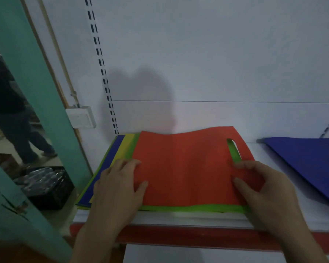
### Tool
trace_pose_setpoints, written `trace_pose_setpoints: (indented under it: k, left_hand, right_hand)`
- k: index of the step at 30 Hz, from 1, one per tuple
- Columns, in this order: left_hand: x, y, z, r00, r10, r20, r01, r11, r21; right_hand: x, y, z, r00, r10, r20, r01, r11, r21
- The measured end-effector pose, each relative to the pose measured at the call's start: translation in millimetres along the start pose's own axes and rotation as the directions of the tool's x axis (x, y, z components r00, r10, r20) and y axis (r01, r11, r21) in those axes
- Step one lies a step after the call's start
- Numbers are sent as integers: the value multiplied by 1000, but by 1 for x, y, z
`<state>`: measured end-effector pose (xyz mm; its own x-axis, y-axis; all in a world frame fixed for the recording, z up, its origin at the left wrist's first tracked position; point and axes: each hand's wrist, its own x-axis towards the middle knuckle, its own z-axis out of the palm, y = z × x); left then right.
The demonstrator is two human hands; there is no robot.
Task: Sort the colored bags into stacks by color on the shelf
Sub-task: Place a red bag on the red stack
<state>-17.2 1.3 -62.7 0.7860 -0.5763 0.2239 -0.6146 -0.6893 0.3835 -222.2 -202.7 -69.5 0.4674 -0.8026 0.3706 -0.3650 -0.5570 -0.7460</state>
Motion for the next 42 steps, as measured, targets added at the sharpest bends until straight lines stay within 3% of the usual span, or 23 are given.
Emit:
trace_pose_setpoints:
  k: [4, 8, 14, 20, 26, 33, 38, 42]
  left_hand:
    - [7, 4, -2, 1000, 21, 6, -20, 999, -29]
    - [12, 6, -3, 995, 31, -100, -50, 979, -199]
    - [10, 8, -2, 983, -13, -183, -83, 861, -502]
    - [-8, 63, 9, 953, 20, -301, -204, 778, -594]
    - [-30, 149, 43, 936, 127, -327, -308, 743, -594]
    - [-84, 288, 93, 927, 281, -250, -376, 692, -616]
    - [-127, 383, 137, 912, 382, -153, -365, 580, -728]
    - [-170, 467, 174, 857, 513, -55, -331, 465, -821]
  right_hand:
    - [-3, 0, 3, 999, -20, -34, 22, 999, 36]
    - [-3, 3, 5, 998, -19, -64, 27, 992, 126]
    - [0, 11, -15, 987, -21, -162, 59, 971, 233]
    - [-7, 39, -67, 964, 5, -264, 62, 968, 244]
    - [-28, 82, -151, 931, 21, -364, 54, 980, 194]
    - [-73, 166, -289, 886, 135, -443, -70, 984, 161]
    - [-115, 222, -382, 855, 243, -458, -174, 967, 188]
    - [-152, 257, -455, 808, 292, -512, -220, 955, 198]
